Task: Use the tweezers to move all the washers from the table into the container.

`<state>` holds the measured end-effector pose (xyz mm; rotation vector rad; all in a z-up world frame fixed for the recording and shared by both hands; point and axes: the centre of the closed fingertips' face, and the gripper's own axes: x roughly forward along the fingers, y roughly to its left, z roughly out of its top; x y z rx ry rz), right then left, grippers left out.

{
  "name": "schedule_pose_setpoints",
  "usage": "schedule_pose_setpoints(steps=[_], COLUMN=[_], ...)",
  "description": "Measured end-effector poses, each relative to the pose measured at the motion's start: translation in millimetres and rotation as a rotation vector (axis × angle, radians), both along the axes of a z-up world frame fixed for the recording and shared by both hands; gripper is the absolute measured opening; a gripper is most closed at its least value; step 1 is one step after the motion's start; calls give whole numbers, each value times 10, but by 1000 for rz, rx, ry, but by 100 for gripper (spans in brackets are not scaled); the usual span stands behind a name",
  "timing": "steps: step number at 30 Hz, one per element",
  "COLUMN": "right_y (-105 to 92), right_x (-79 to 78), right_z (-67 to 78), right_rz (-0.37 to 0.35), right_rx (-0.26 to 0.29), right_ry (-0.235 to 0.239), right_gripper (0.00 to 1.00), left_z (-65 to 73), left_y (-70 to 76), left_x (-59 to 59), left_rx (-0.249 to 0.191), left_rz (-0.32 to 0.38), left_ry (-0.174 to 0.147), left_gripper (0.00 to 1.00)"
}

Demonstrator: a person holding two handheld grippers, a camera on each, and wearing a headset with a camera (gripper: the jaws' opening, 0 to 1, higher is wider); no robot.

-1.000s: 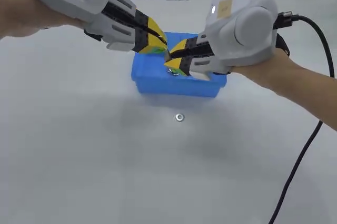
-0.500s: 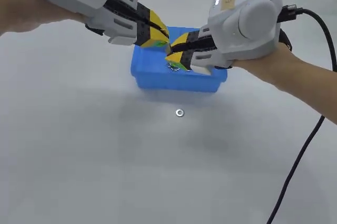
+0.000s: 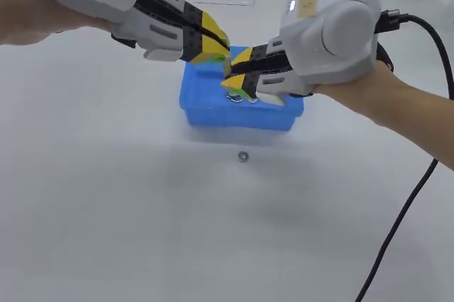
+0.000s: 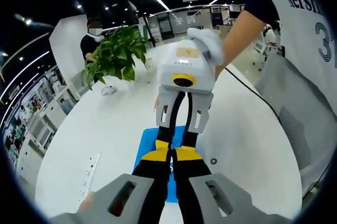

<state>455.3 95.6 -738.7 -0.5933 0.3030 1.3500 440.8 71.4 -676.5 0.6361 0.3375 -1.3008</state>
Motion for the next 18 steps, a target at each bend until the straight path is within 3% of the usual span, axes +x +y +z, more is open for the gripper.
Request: schedule_pose_setpoints(steps=[11, 18], right_y=[-74, -144], right_x=[-260, -527], right_z=[221, 273], right_rz=[16, 35], right_rx=[26, 19], right_ry=[0, 0], right_gripper=[12, 11], left_z=[222, 279], left_y=[-106, -165], left_x=[-290, -494], left_rx=[-28, -70], left_rz=[-32, -21], left_ry=[-38, -21], left_gripper=[5, 5])
